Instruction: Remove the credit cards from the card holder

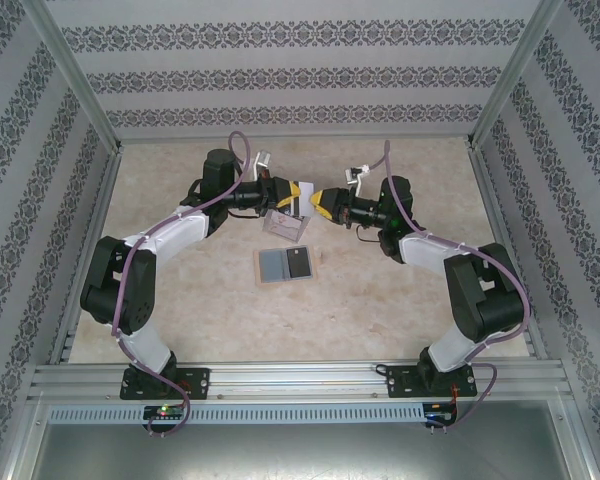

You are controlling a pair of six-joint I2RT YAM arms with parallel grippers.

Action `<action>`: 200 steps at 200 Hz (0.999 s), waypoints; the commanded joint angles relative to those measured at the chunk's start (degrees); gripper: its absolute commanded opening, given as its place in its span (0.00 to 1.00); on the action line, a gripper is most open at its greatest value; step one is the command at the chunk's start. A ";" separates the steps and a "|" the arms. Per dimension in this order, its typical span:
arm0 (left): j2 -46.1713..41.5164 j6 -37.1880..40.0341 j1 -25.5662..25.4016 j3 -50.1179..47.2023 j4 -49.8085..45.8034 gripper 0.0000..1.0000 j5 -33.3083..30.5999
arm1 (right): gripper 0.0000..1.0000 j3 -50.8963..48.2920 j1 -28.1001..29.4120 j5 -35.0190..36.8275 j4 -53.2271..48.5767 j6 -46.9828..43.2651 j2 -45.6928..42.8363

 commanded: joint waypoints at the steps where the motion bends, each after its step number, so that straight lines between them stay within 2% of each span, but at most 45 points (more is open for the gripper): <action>1: -1.84 -3.92 -0.67 -1.01 5.98 0.01 -1.00 | 0.25 1.97 1.29 -0.30 5.44 2.80 1.39; 23: -2.39 -4.10 -0.62 -1.63 5.35 0.01 -1.97 | 0.20 2.16 1.81 0.26 7.13 4.10 2.08; 34: -2.77 -3.63 -0.60 -1.84 4.10 0.06 -2.57 | 0.13 2.50 1.86 0.44 7.05 3.98 2.26; 43: -3.25 -2.44 -0.44 -2.07 1.96 0.14 -3.58 | 0.08 2.84 1.84 0.62 6.17 3.01 2.26; 57: -4.53 0.63 0.03 -2.23 -4.58 0.35 -6.96 | 0.02 3.85 1.85 1.10 2.28 -0.57 2.35; 74: -6.07 5.28 0.75 -1.80 -16.82 0.61 -14.20 | 0.00 5.27 2.00 3.15 -5.00 -7.13 2.59; 108: -7.49 9.20 2.41 -4.16 -26.57 0.84 -23.29 | 0.00 9.65 2.88 8.39 -20.32 -20.52 4.32; 143: -8.10 15.23 4.56 -4.99 -35.93 0.97 -31.69 | 0.00 18.54 4.77 16.51 -37.76 -36.13 8.02; 167: -8.33 16.93 5.85 -6.52 -37.91 1.00 -32.78 | 0.00 23.77 5.71 19.02 -44.13 -43.73 11.03; 200: -8.13 19.80 7.50 -6.38 -41.09 0.99 -33.27 | 0.00 32.18 8.39 25.39 -55.93 -57.79 14.87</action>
